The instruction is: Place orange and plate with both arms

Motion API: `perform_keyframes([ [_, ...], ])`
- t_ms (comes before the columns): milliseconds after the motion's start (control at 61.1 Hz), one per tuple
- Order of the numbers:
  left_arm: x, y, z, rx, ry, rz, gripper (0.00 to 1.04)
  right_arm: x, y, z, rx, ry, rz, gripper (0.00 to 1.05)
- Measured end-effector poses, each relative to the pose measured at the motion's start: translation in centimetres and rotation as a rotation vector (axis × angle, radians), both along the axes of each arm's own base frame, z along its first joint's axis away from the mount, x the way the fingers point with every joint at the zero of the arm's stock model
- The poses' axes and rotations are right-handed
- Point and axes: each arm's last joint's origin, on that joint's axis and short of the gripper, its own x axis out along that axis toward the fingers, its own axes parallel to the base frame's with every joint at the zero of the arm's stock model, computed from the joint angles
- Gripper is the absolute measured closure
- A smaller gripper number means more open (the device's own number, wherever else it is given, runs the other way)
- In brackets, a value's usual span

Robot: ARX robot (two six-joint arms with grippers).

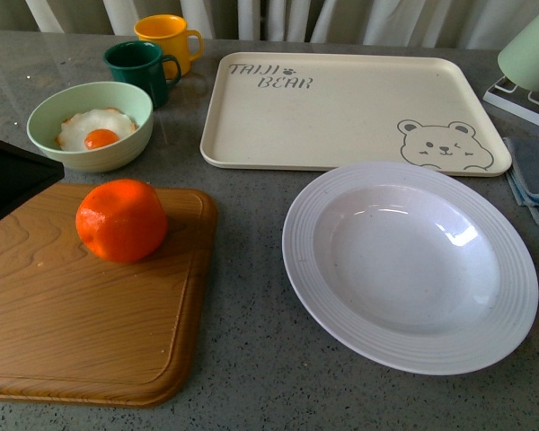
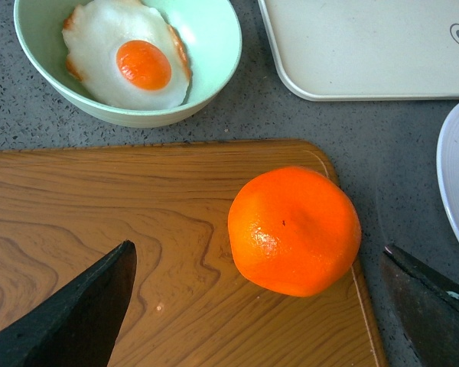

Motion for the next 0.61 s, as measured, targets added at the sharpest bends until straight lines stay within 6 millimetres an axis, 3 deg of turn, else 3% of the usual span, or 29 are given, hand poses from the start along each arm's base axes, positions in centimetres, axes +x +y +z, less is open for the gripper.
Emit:
perform_keyframes([
  [605,2.2,-0.7,-1.9,0.012,0.042,-0.027,0.09,0.0,0.0,0.0,0.0,0.0,0.0,0.09],
])
